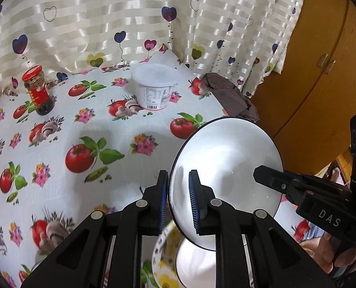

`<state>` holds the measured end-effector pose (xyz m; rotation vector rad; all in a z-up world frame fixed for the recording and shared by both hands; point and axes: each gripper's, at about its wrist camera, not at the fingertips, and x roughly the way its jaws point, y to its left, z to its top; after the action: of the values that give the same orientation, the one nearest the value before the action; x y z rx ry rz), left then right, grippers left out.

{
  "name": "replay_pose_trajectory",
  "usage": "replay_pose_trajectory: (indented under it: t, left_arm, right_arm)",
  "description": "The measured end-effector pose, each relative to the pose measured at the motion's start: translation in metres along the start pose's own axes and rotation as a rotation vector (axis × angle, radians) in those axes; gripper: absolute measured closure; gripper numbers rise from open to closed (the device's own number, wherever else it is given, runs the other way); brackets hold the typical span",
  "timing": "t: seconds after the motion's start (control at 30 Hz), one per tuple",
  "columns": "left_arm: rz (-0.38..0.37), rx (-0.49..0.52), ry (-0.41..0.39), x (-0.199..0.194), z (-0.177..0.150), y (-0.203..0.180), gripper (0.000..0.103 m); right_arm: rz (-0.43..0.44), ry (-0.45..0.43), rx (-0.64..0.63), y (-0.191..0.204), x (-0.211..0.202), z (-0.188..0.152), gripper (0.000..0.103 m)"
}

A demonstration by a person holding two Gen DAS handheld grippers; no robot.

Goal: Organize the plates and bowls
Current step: 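Grasp and lift the white bowl with both grippers toward the floral plate, then lower the held white bowl into the bowl on the floral plate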

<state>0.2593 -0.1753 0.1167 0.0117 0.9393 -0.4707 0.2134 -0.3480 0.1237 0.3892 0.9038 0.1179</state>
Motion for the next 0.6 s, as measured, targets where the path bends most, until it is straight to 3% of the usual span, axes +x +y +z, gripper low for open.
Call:
replay_pose_trajectory:
  t: [0.6]
  left_arm:
    - [0.001,-0.017,0.041,-0.014,-0.063,-0.005,0.085]
  right_arm:
    - [-0.008,0.052,0.006,0.003,-0.012,-0.070,0.090]
